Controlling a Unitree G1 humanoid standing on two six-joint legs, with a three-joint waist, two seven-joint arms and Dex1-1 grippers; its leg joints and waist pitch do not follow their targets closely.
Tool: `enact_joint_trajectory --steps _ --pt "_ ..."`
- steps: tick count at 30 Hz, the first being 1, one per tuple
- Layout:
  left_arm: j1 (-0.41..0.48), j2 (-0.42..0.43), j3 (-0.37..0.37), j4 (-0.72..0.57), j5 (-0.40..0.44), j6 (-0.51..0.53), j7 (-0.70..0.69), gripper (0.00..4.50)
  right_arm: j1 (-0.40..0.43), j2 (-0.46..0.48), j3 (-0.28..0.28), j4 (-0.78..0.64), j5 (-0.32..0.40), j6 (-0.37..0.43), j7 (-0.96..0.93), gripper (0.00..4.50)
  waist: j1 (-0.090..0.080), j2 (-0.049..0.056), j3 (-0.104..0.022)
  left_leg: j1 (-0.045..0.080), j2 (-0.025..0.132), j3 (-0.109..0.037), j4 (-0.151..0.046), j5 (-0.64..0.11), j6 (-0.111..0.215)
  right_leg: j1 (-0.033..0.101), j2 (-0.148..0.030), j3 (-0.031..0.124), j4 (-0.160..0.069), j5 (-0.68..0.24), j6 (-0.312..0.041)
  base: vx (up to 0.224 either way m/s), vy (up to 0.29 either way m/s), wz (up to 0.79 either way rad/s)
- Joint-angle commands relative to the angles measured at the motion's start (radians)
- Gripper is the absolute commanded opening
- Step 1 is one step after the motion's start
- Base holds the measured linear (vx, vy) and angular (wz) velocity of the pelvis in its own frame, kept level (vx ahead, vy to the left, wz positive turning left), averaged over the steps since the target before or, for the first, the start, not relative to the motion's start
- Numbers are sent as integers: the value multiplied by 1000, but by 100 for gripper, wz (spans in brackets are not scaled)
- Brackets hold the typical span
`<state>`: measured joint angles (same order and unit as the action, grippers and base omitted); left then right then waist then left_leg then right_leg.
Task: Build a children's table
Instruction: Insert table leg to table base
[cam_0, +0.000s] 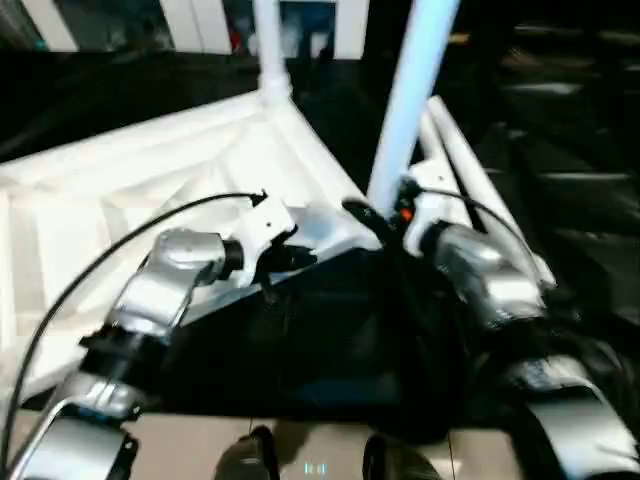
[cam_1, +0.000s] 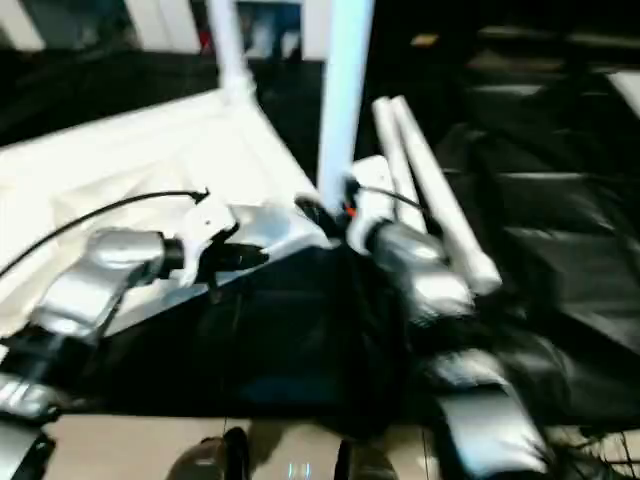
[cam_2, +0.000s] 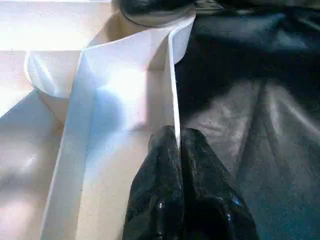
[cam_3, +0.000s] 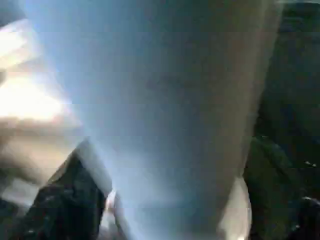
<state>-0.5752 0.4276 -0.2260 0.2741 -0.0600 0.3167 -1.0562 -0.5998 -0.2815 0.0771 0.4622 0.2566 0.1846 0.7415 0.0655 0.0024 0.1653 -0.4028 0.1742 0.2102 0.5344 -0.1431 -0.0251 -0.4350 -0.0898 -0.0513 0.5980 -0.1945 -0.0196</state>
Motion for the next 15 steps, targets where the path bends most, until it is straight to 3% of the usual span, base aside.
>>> enact_joint_trajectory --steps 1,3,5,7,8,10,11,13,15 --pt "30 -12 -21 -5 -45 -38 -58 0 28 -20 22 -74 27 26 62 381 -10 -23 -99 21 38 -13 -5 154 244 69 -40 50 -1 471 -288 56 -4 4" --pt "41 10 -18 -13 -49 -58 -83 0 88 -81 39 -181 61 65 135 381 -6 -19 -96 16 41 -15 -4 116 247 68 -40 49 -3 467 -274 28 -2 2" --pt "52 24 -15 -33 -59 -52 -109 0 124 -113 42 -240 77 99 177 381 -6 -15 -89 15 45 -16 -8 48 228 67 -40 47 -12 360 -270 0 0 0" --pt "62 35 -14 -46 -64 -61 -131 0 167 -134 47 -300 86 130 205 381 -9 -11 -80 20 54 -19 -17 -54 184 58 -46 46 -33 118 -265 0 0 0" --pt "62 35 -14 -46 -64 -61 -131 0 167 -134 47 -300 86 130 205 381 -11 -13 -76 20 54 -19 -20 -79 170 58 -47 47 -39 56 -261 0 0 0" --pt "63 39 -17 -47 -64 -69 -132 0 181 -137 48 -325 86 144 205 381 -15 -12 -63 26 57 -22 -34 -193 103 48 -54 53 -64 -187 -232 -59 11 0" --pt "64 39 -21 -48 -61 -71 -130 0 187 -135 50 -331 83 146 201 381 -15 -12 -63 26 57 -22 -34 -193 103 48 -54 53 -64 -187 -232 -63 15 0" --pt "59 33 -30 -33 -38 -95 -108 0 199 -138 58 -357 84 164 188 381 -20 -13 -56 32 57 -28 -46 -287 35 43 -59 58 -81 -366 -175 -29 10 0" --pt "50 23 -33 -16 -22 -102 -89 44 203 -138 63 -371 87 174 183 392 -21 -15 -59 30 57 -29 -47 -267 29 45 -58 60 -80 -336 -164 0 0 0"
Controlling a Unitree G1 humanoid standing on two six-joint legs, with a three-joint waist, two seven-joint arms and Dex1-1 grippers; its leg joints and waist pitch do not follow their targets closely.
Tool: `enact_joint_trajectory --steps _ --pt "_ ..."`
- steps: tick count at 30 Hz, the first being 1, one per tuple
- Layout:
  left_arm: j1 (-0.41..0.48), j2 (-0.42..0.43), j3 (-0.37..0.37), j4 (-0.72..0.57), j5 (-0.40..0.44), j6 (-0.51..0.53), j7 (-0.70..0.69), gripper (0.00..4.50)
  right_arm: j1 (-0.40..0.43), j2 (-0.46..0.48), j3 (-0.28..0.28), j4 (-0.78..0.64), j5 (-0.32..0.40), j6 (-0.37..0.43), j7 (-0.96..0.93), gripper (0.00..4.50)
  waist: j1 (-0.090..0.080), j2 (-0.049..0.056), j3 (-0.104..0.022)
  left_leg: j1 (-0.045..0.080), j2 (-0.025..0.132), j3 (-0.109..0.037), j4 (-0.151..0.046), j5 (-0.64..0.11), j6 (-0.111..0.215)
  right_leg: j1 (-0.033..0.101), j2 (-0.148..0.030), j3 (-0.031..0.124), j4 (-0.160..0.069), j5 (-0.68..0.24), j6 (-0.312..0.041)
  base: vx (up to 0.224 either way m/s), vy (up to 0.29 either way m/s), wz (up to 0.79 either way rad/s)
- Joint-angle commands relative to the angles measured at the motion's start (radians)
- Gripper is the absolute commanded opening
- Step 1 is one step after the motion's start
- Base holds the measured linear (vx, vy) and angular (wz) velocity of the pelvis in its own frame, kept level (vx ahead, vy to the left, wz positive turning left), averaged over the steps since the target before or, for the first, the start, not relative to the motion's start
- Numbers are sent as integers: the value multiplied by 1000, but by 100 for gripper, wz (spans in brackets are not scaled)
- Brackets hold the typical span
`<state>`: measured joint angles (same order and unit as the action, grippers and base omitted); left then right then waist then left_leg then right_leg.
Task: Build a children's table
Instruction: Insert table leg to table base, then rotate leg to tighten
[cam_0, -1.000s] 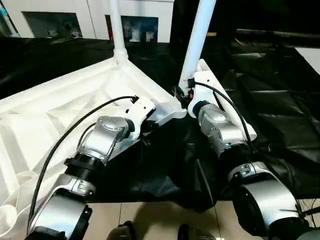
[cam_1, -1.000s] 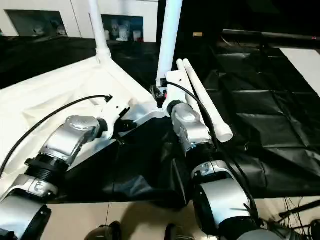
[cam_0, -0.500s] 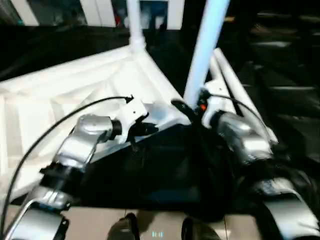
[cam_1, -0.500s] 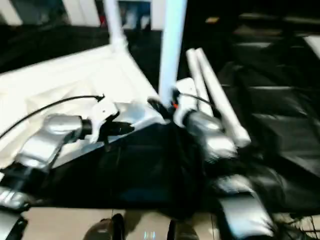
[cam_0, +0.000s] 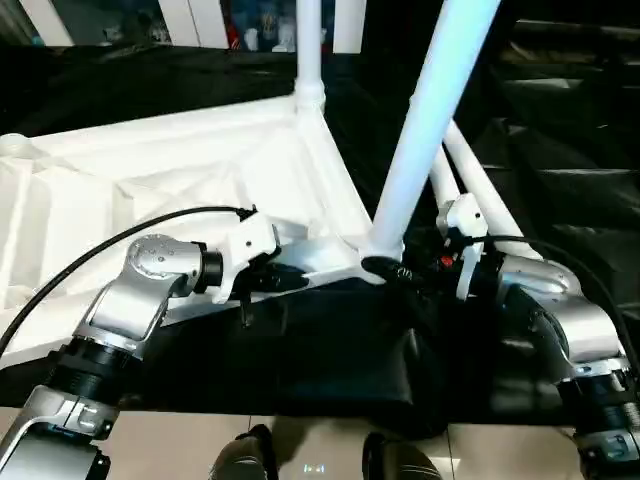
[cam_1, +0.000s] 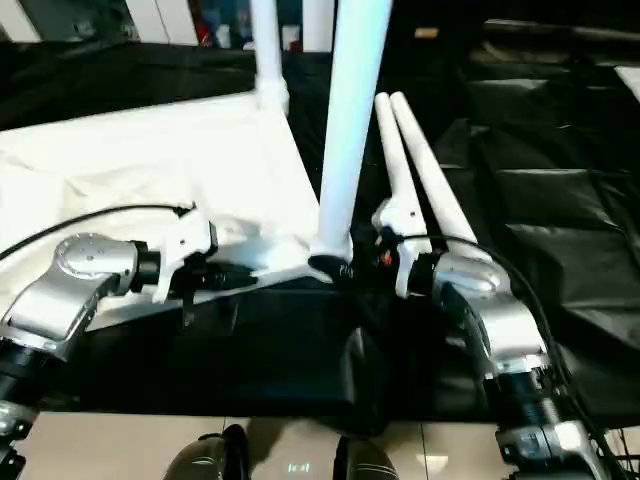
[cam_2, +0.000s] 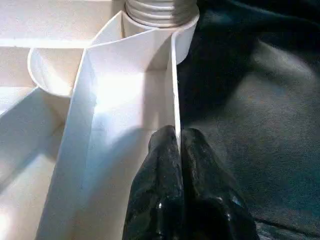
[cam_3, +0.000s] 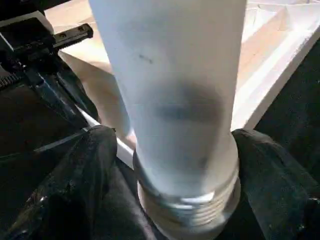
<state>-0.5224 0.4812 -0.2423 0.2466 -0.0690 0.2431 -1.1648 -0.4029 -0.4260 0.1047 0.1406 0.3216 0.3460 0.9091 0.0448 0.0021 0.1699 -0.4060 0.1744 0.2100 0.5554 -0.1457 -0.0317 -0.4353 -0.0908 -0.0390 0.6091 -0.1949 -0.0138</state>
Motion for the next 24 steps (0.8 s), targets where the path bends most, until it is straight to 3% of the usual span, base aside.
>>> enact_joint_trajectory --steps 1,2,5,7,9,13,20,24 --pt "-14 -41 -19 28 -1 -30 37 55 8 8 39 -58 23 20 11 392 0 -15 -64 36 55 -26 -66 -251 42 42 -55 49 -90 -306 -173 0 0 0" --pt "-19 -46 -24 37 8 -37 44 55 11 8 40 -67 25 28 10 392 0 -15 -64 36 55 -26 -66 -251 42 42 -55 49 -90 -306 -173 0 0 0" --pt "-30 -56 -28 56 32 -56 66 61 21 12 38 -90 22 48 8 392 3 -14 -76 30 52 -23 -54 -161 78 50 -53 47 -72 -140 -206 0 0 0" --pt "-37 -55 -34 69 49 -71 76 61 25 14 36 -96 19 51 7 392 -2 -19 -79 22 48 -22 -47 -93 117 58 -50 44 -58 1 -235 0 0 0" --pt "-40 -52 -39 76 55 -76 77 61 29 15 35 -102 18 56 6 392 -3 -17 -79 24 47 -20 -44 -91 134 59 -52 44 -57 27 -251 0 0 0" --pt "-42 -47 -49 82 62 -76 70 61 33 13 31 -108 20 64 1 392 -2 -16 -74 28 51 -21 -48 -140 114 57 -52 43 -67 -81 -249 0 0 0" --pt "-39 -5 -62 94 88 -92 51 61 34 14 24 -107 11 70 -14 392 -3 -15 -74 27 50 -22 -49 -137 104 58 -51 43 -63 -64 -247 0 0 0" --pt "-43 17 -56 98 103 -83 64 61 35 15 24 -102 6 65 -16 392 -5 -14 -72 29 50 -23 -51 -159 92 57 -53 43 -68 -109 -241 0 0 0"
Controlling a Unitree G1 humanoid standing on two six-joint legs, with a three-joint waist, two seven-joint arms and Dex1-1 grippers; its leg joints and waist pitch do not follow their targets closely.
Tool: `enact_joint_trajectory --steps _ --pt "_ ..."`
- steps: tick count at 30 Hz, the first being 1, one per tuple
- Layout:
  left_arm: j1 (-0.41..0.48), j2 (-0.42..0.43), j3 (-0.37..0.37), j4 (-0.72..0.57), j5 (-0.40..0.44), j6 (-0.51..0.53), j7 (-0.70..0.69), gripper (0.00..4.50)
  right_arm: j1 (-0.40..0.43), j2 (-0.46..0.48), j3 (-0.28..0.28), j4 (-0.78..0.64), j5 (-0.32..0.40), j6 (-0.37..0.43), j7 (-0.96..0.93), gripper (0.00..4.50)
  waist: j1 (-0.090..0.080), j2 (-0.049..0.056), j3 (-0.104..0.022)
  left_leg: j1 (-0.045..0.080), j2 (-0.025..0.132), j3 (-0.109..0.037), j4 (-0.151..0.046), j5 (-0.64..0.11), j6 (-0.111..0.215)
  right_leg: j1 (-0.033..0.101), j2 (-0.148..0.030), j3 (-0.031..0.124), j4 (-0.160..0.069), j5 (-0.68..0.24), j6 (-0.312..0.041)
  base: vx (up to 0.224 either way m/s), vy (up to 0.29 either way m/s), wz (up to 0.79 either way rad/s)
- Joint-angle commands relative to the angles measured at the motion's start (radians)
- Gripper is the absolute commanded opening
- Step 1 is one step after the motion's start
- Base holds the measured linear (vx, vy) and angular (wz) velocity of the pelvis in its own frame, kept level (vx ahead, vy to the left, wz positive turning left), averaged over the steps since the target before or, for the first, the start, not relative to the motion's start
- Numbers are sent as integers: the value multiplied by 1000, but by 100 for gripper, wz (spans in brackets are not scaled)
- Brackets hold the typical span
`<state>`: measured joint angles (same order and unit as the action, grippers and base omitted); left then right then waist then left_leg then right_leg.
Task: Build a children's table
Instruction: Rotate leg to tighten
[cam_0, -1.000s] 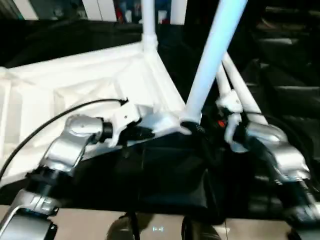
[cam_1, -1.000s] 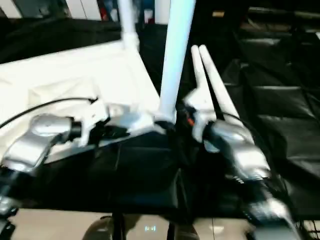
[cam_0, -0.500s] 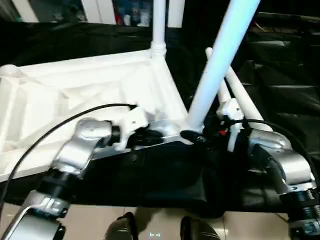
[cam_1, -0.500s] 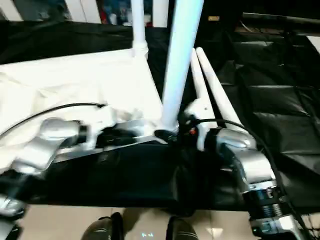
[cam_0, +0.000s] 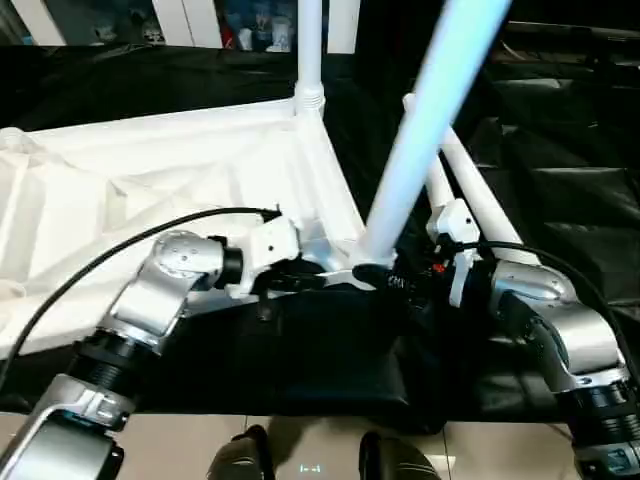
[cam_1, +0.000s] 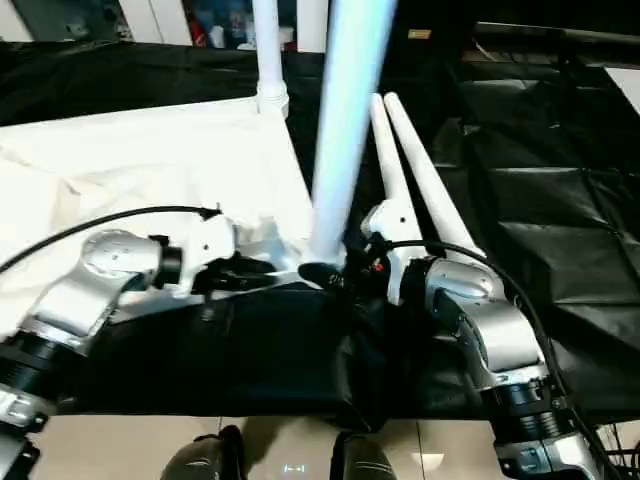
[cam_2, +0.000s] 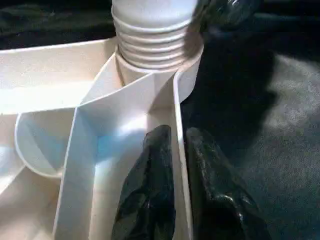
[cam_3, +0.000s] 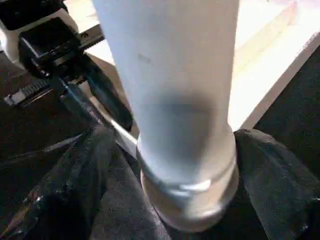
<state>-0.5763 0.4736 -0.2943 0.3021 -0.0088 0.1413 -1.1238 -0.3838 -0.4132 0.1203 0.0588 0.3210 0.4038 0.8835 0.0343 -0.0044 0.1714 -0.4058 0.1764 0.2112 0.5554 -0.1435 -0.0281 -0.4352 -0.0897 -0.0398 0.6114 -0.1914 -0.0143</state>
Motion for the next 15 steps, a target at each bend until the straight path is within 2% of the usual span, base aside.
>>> enact_joint_trajectory --steps 1,3,4,8,11,15 --pt "11 31 -3 40 44 27 21 61 17 3 9 -23 6 8 9 392 5 -8 -74 29 49 -25 -51 -164 84 57 -54 44 -71 -123 -238 0 0 0" --pt "13 43 -7 30 46 53 9 61 17 3 10 -21 5 7 8 392 3 -8 -74 28 48 -25 -52 -164 78 57 -54 44 -70 -128 -238 0 0 0" --pt "13 45 -9 29 47 54 8 34 17 2 10 -19 5 7 8 392 3 -8 -74 28 48 -25 -51 -162 79 57 -54 45 -70 -127 -238 0 0 0" --pt "18 48 -13 21 36 68 7 9 17 2 11 -20 3 8 7 392 4 -7 -76 29 48 -24 -49 -144 85 58 -53 45 -66 -93 -248 0 0 0" --pt "21 53 -24 17 39 61 -5 9 18 -1 17 -22 2 6 16 392 4 -8 -78 28 47 -23 -47 -132 96 59 -52 45 -64 -63 -256 0 0 0" --pt "26 43 -30 8 27 70 -20 9 20 -10 36 -12 -23 -19 21 392 4 -9 -77 28 47 -23 -47 -134 96 60 -53 44 -64 -73 -255 0 0 0"
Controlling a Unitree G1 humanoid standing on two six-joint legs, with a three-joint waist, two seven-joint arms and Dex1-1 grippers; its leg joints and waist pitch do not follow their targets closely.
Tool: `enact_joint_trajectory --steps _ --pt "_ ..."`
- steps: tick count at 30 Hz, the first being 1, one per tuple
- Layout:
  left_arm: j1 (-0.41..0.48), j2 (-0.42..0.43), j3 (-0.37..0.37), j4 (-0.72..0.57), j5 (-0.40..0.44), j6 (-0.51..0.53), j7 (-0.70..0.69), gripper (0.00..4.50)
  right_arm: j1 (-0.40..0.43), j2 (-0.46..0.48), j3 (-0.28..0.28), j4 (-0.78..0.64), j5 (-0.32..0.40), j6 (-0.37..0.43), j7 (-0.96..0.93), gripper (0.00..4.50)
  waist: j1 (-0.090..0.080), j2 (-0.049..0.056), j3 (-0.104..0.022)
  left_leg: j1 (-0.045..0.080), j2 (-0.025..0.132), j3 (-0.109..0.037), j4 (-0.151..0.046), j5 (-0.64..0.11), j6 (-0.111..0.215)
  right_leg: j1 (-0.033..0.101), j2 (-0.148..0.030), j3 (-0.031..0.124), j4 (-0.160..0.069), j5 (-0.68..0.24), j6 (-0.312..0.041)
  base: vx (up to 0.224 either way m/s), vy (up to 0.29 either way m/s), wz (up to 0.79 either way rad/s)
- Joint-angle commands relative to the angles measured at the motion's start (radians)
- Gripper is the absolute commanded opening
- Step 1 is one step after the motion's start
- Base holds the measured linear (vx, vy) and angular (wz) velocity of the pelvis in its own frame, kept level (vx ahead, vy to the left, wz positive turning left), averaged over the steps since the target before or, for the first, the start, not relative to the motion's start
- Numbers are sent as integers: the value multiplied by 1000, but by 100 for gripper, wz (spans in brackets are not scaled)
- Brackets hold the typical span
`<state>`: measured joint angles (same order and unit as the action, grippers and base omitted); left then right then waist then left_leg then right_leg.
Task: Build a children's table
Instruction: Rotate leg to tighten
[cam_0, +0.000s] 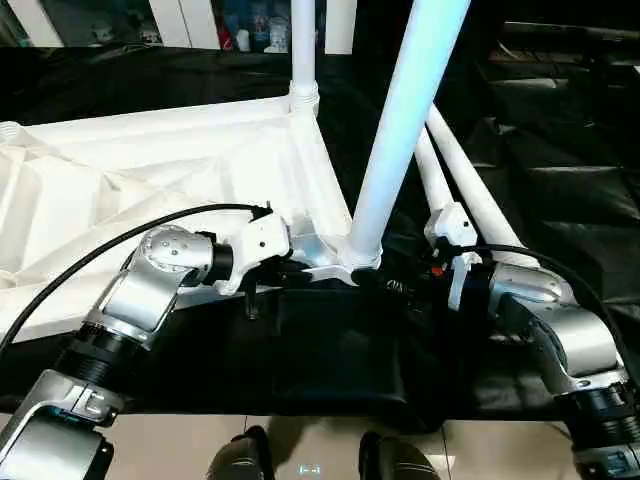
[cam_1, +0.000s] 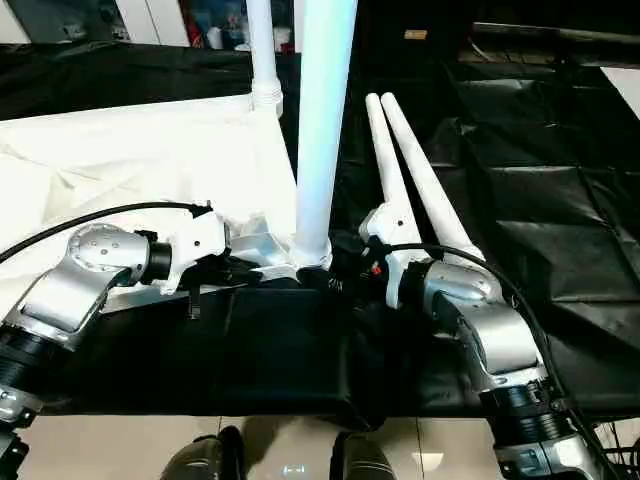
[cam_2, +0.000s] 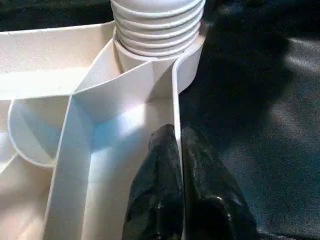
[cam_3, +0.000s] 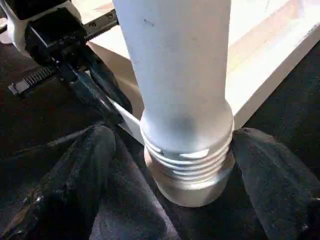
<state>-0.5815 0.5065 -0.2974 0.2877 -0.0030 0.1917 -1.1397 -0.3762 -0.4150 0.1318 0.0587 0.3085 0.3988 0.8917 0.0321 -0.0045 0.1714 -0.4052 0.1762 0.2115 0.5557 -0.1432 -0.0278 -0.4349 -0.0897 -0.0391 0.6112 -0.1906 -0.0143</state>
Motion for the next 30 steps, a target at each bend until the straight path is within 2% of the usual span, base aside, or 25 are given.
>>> enact_joint_trajectory --steps 1,8,11,12,22,23,25,28,30 --pt "32 5 -29 23 19 17 -1 9 11 -7 31 -7 -21 -28 10 392 6 -9 -78 27 47 -23 -47 -131 95 60 -53 44 -63 -71 -255 0 0 0" --pt "39 -13 -43 12 12 24 -7 9 -13 13 58 27 -61 -72 -5 392 5 -8 -79 29 47 -23 -46 -132 97 59 -53 44 -63 -67 -262 0 0 0" --pt "39 -14 -44 11 14 21 -6 9 -27 23 58 50 -79 -92 -21 392 5 -12 -83 29 47 -22 -44 -116 103 61 -52 44 -58 -43 -264 0 0 0" --pt "40 -15 -44 10 14 22 -6 9 -32 26 57 57 -85 -100 -24 392 6 -10 -83 29 47 -22 -44 -110 108 60 -51 44 -57 -33 -267 0 0 0" --pt "38 -13 -43 10 14 24 -10 9 -56 58 43 107 -78 -133 -31 392 6 -10 -86 28 46 -22 -40 -96 121 64 -51 43 -52 -3 -278 0 0 0" --pt "38 -13 -43 10 13 25 -10 0 -59 63 41 116 -79 -141 -33 365 7 -10 -86 29 46 -21 -40 -98 120 63 -51 43 -53 -7 -278 0 0 0" --pt "36 -12 -43 12 12 24 -13 0 -64 73 37 132 -82 -153 -39 359 7 -8 -86 29 47 -22 -40 -93 120 63 -51 43 -51 1 -279 0 0 0" --pt "35 -12 -42 14 11 24 -15 0 -70 79 38 153 -89 -170 -40 318 7 -8 -86 29 46 -22 -39 -96 119 64 -50 43 -51 5 -283 0 0 0" --pt "34 -11 -42 16 11 24 -15 0 -73 82 39 163 -92 -176 -40 308 8 -6 -86 29 46 -22 -39 -95 119 64 -51 43 -50 9 -284 0 0 0"
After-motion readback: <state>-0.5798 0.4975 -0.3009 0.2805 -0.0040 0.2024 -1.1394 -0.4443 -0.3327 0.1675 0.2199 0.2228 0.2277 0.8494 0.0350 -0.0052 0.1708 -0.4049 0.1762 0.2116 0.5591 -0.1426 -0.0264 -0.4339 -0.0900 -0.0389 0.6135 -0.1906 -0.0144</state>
